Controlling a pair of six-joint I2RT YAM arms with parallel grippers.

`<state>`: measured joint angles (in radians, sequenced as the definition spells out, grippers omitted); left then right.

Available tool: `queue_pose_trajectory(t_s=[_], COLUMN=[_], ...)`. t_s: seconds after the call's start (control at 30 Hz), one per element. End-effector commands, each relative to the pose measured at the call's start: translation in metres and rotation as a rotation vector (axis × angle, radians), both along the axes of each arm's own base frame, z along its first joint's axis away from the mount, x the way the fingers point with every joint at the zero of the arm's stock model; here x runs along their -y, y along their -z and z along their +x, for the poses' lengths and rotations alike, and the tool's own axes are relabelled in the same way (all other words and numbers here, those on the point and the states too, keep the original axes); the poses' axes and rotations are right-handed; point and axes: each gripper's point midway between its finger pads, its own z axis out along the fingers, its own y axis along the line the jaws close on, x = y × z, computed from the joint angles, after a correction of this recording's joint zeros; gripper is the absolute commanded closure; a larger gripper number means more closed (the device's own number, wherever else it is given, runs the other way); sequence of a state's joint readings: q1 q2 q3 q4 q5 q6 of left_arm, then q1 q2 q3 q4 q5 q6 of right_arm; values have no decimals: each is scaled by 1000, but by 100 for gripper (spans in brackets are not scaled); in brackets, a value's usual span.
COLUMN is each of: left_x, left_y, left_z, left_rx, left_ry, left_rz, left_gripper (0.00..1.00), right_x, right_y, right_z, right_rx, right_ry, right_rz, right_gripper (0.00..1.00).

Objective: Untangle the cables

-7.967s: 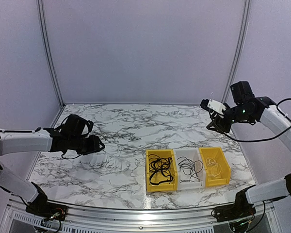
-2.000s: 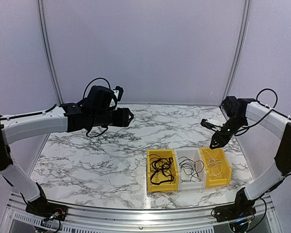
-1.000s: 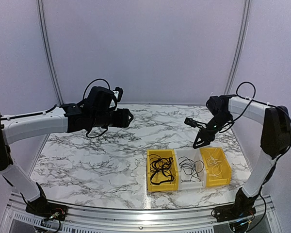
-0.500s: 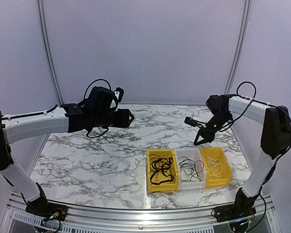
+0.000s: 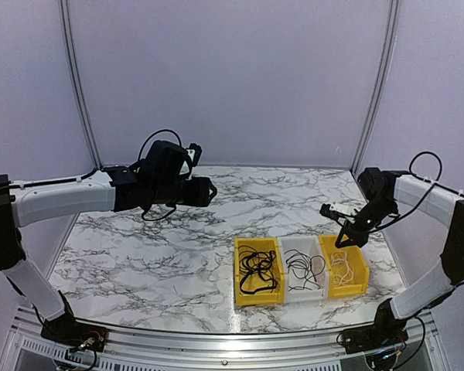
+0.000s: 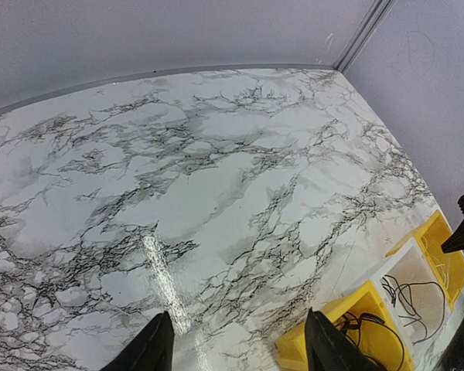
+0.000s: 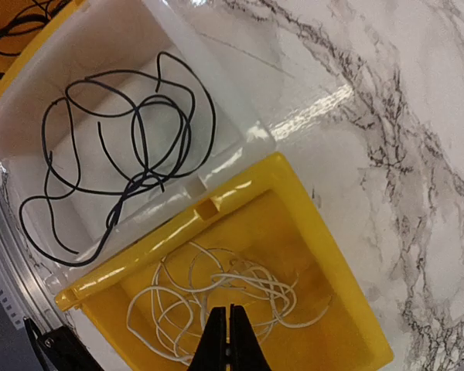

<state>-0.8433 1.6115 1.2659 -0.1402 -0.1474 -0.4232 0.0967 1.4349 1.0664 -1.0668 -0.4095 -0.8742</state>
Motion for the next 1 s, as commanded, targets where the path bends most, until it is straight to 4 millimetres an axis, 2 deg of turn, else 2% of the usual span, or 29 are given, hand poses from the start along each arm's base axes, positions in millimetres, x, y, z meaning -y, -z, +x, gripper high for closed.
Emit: queue_pose_trajectory(t_s=[0.0,0.03,0.1,0.17,0.3,0.43,0.57,0.73,0.8,0.87,0.97], left_x=[7,7,8,7,2,-8,-27,-58,-70,-80,-98], left_y=[-11,-11,-12,-13,-16,-24,-36,-62,-73,-87,-112], left_z=[6,6,5,5,4,6,15,29,34,38,41], left_rx=[18,18,19,21,33,60,88,132,158,194,265], left_ry=[13,13,16,14,4,-29,-101,-186,-215,-239,-292], left_rz=[-21,-20,-22,-23,-19,-9,-11,-41,-44,-38,-11], left_gripper=[39,39,39,39,39,39,37,36,36,36,33], right_x=[6,7,8,9,8,4,-4,-8,-4,-2,1], right_y=[11,14,12,-2,-49,-84,-121,-191,-216,-236,-265], right_z=[3,3,6,16,37,52,74,106,120,126,131], right_rx=[52,48,48,82,200,250,322,526,616,674,765], right_ry=[-8,-1,13,28,48,55,93,177,276,355,435], right_rz=[-32,-35,-40,-45,-27,-1,67,172,213,269,347], right_gripper=[100,98,84,73,64,61,58,48,42,35,32])
